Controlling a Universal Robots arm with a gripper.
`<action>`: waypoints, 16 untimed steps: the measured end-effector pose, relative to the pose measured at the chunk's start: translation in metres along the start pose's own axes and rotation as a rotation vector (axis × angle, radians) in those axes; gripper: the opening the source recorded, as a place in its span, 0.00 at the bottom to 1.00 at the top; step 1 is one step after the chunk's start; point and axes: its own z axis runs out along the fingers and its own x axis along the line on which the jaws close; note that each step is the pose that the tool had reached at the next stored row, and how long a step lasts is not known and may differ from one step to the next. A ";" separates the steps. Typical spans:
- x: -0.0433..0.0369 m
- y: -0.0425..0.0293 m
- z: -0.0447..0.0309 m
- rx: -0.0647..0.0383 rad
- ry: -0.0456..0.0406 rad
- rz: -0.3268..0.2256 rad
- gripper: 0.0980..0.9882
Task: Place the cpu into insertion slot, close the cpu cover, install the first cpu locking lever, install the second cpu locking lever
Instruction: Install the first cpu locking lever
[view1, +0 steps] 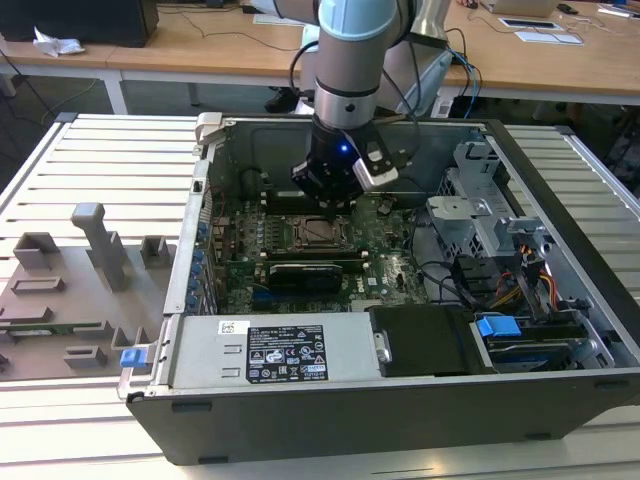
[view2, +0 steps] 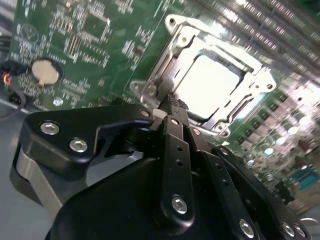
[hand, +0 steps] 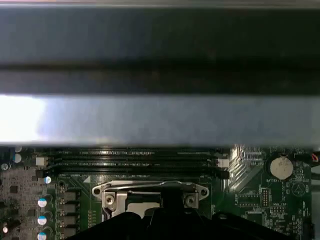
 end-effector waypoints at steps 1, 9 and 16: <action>0.0001 -0.0027 -0.0001 0.000 0.0000 0.000 0.01; 0.0003 -0.0162 -0.0005 0.000 -0.0001 0.000 0.01; 0.0003 -0.0160 -0.0079 0.000 0.0000 0.000 0.01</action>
